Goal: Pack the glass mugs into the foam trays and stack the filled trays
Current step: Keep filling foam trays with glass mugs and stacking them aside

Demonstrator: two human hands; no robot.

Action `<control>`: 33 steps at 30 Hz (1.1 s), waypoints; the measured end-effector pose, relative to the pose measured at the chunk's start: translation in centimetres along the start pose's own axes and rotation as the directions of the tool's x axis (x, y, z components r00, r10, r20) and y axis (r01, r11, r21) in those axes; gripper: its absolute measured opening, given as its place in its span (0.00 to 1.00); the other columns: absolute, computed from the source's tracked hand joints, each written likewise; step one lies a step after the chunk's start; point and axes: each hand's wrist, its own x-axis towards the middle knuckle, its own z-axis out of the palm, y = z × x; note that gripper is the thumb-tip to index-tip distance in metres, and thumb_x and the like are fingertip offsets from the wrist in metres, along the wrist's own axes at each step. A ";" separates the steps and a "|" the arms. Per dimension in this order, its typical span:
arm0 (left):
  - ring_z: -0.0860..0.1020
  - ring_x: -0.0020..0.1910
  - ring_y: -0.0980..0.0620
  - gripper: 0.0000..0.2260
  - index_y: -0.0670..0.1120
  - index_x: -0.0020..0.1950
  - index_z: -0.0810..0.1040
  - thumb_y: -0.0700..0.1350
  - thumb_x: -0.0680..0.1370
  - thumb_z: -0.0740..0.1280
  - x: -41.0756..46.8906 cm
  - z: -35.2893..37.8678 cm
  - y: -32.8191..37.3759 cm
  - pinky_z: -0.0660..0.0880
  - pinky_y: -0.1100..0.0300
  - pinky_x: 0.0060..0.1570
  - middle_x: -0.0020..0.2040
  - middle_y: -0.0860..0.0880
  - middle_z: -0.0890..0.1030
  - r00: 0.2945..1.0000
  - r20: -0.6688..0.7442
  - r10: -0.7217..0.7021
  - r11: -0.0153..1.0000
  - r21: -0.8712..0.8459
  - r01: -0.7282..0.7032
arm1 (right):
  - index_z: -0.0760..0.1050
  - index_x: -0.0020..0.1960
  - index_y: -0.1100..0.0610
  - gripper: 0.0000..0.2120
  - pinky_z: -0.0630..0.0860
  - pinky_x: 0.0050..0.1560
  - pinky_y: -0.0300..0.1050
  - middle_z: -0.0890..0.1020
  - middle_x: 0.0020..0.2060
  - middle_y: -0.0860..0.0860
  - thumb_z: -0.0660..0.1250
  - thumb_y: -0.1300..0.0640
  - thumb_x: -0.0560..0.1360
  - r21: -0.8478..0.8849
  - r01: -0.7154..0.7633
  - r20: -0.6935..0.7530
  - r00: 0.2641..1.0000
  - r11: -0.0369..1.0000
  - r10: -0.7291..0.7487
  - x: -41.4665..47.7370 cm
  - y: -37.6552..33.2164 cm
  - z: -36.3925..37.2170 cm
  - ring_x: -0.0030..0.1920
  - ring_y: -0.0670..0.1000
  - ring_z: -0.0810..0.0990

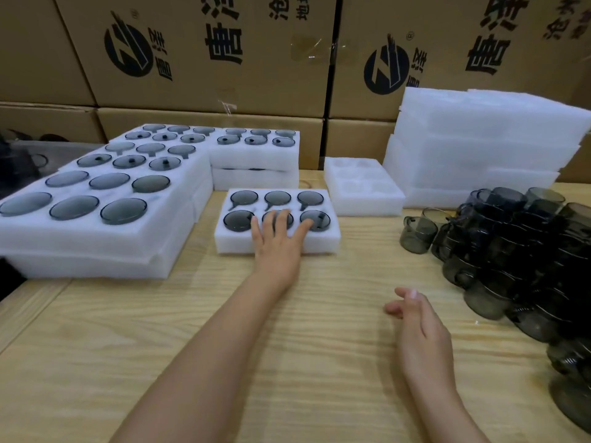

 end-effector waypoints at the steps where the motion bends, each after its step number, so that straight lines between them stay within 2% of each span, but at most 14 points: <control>1: 0.42 0.75 0.42 0.29 0.59 0.75 0.52 0.39 0.79 0.57 1.2 0.1 -0.5 0.30 0.40 0.68 0.76 0.44 0.48 1.000 0.004 -0.009 1.000 -0.010 0.009 | 0.74 0.48 0.47 0.20 0.67 0.51 0.47 0.81 0.40 0.43 0.47 0.40 0.75 -0.009 0.015 0.010 1.000 1.000 -0.015 0.0 0.1 0.0 0.50 0.50 0.76; 3: 0.44 0.75 0.43 0.28 0.59 0.74 0.55 0.39 0.79 0.58 3.4 0.3 -1.8 0.31 0.38 0.68 0.75 0.45 0.50 1.000 0.009 -0.030 0.999 -0.015 0.030 | 0.75 0.51 0.47 0.22 0.65 0.50 0.44 0.80 0.40 0.42 0.46 0.40 0.74 -0.022 0.032 0.025 0.999 0.999 -0.031 0.1 0.1 0.0 0.50 0.47 0.75; 8: 0.50 0.73 0.44 0.30 0.59 0.72 0.57 0.36 0.75 0.60 6.5 0.8 -4.6 0.35 0.34 0.68 0.74 0.47 0.52 0.996 -0.001 -0.087 0.996 0.014 0.087 | 0.72 0.47 0.40 0.14 0.63 0.49 0.43 0.81 0.41 0.40 0.50 0.39 0.76 -0.039 0.005 0.040 0.999 0.999 -0.003 0.3 -0.4 0.1 0.51 0.41 0.72; 11: 0.51 0.72 0.43 0.33 0.60 0.71 0.56 0.34 0.73 0.61 6.7 1.2 -4.8 0.36 0.33 0.68 0.73 0.47 0.53 0.997 -0.012 -0.082 0.995 0.049 0.083 | 0.73 0.48 0.40 0.12 0.63 0.48 0.42 0.81 0.40 0.39 0.51 0.42 0.78 -0.053 0.018 0.041 0.999 0.998 -0.016 0.2 -0.4 0.1 0.51 0.39 0.72; 15: 0.57 0.69 0.44 0.31 0.59 0.73 0.54 0.38 0.75 0.61 6.1 1.6 -5.2 0.43 0.30 0.67 0.68 0.44 0.60 0.996 -0.065 -0.067 0.987 0.143 0.076 | 0.73 0.46 0.41 0.11 0.62 0.47 0.33 0.81 0.40 0.40 0.53 0.49 0.80 -0.043 0.006 0.054 0.999 0.999 -0.003 0.3 -0.6 0.2 0.52 0.37 0.71; 17: 0.59 0.67 0.44 0.30 0.59 0.73 0.54 0.37 0.76 0.59 6.0 1.6 -5.8 0.45 0.29 0.67 0.63 0.44 0.63 0.994 -0.077 -0.084 0.986 0.141 0.094 | 0.73 0.47 0.42 0.11 0.62 0.46 0.33 0.81 0.39 0.41 0.53 0.50 0.79 -0.038 -0.007 0.060 0.998 0.999 0.009 0.2 -0.7 0.2 0.52 0.37 0.71; 20: 0.59 0.65 0.44 0.29 0.59 0.73 0.54 0.37 0.77 0.58 6.0 1.1 -6.2 0.44 0.29 0.67 0.60 0.44 0.63 0.994 -0.048 -0.103 0.986 0.126 0.108 | 0.75 0.48 0.44 0.11 0.62 0.48 0.37 0.81 0.40 0.42 0.54 0.51 0.79 -0.041 -0.002 0.069 0.998 0.999 0.005 0.2 -0.8 0.1 0.51 0.40 0.71; 26: 0.53 0.68 0.41 0.35 0.58 0.73 0.53 0.31 0.73 0.56 6.9 0.4 -6.6 0.36 0.28 0.64 0.64 0.42 0.59 0.993 0.076 -0.088 0.994 0.069 0.083 | 0.76 0.50 0.48 0.11 0.61 0.48 0.39 0.81 0.41 0.42 0.54 0.52 0.80 -0.068 0.015 0.087 0.996 0.998 -0.009 0.2 -0.5 0.1 0.51 0.45 0.71; 30: 0.52 0.70 0.40 0.34 0.57 0.74 0.51 0.34 0.73 0.58 7.0 0.1 -6.2 0.38 0.27 0.65 0.66 0.41 0.57 0.986 0.114 -0.126 0.990 0.084 0.117 | 0.75 0.50 0.46 0.10 0.61 0.49 0.40 0.81 0.43 0.43 0.54 0.51 0.79 -0.076 0.022 0.094 0.995 0.997 -0.014 0.2 -0.3 0.1 0.52 0.45 0.71; 32: 0.48 0.74 0.39 0.35 0.55 0.75 0.50 0.39 0.73 0.62 6.6 -0.3 -4.3 0.40 0.30 0.67 0.71 0.40 0.54 0.993 0.022 -0.113 0.985 0.131 0.109 | 0.75 0.50 0.47 0.10 0.61 0.49 0.40 0.80 0.44 0.43 0.55 0.52 0.79 -0.085 0.026 0.094 0.995 0.996 -0.018 0.2 -0.1 0.2 0.53 0.46 0.70; 33: 0.47 0.75 0.39 0.36 0.52 0.75 0.51 0.40 0.71 0.63 6.4 -0.3 -2.8 0.41 0.32 0.68 0.74 0.40 0.53 0.997 -0.074 -0.019 0.993 0.116 0.028 | 0.75 0.51 0.47 0.09 0.61 0.49 0.40 0.80 0.44 0.43 0.55 0.52 0.79 -0.090 0.026 0.094 0.995 0.996 -0.018 0.2 -0.2 0.2 0.53 0.46 0.70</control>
